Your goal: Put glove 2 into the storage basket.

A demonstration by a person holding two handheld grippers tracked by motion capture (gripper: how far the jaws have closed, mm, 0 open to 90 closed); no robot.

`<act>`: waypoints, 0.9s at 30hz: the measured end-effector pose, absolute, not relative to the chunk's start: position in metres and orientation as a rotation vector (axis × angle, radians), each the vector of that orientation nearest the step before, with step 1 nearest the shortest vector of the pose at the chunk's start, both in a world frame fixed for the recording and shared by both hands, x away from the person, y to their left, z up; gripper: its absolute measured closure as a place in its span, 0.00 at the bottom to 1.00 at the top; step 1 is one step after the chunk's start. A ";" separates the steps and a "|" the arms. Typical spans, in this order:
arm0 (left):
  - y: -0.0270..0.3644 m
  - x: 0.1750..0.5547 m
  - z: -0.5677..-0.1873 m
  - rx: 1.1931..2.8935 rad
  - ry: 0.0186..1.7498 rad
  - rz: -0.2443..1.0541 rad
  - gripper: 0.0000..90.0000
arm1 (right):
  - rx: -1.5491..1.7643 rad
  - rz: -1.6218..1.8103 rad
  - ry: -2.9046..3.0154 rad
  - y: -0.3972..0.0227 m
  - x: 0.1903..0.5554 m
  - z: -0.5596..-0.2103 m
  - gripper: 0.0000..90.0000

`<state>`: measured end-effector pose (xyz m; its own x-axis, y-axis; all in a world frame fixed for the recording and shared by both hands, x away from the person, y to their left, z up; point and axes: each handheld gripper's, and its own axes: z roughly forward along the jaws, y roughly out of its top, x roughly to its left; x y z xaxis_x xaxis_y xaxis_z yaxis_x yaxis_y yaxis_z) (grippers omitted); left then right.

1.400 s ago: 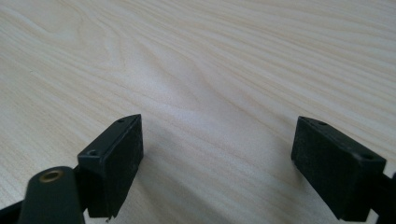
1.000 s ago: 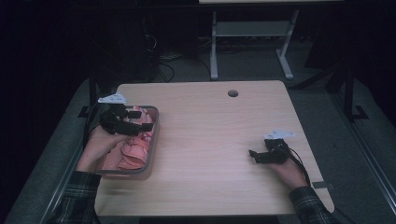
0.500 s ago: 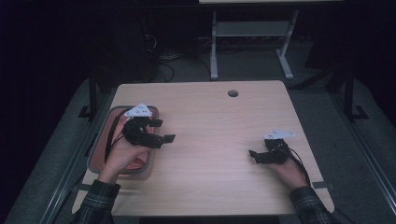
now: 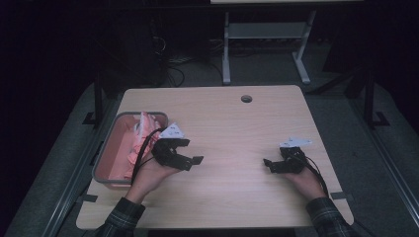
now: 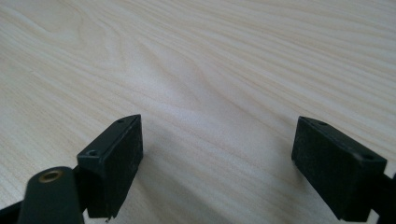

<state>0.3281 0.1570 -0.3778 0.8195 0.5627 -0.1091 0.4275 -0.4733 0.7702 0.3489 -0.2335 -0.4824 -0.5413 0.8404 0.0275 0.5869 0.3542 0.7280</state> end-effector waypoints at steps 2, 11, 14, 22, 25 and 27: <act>0.152 0.327 -0.383 2.139 0.718 0.183 0.20 | 1.256 1.002 2.271 -0.234 0.349 -0.482 0.18; 0.127 0.320 -0.414 2.197 0.689 0.176 0.20 | 1.256 1.002 2.271 -0.234 0.349 -0.482 0.18; 0.121 0.320 -0.425 2.224 0.679 0.190 0.20 | 1.256 1.002 2.271 -0.233 0.349 -0.482 0.18; 0.112 0.322 -0.456 2.269 0.695 0.178 0.19 | 1.256 1.002 2.272 -0.233 0.349 -0.482 0.18; 0.110 0.323 -0.462 2.300 0.690 0.194 0.18 | 1.255 1.002 2.272 -0.233 0.349 -0.482 0.18; 0.110 0.323 -0.464 2.298 0.691 0.209 0.18 | 1.255 1.002 2.272 -0.233 0.349 -0.482 0.18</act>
<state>0.3234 0.1098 -0.4637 0.8434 0.5352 -0.0473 0.4189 -0.5999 0.6817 0.3489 -0.2335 -0.4824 -0.5421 0.8398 0.0276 0.5868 0.3549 0.7278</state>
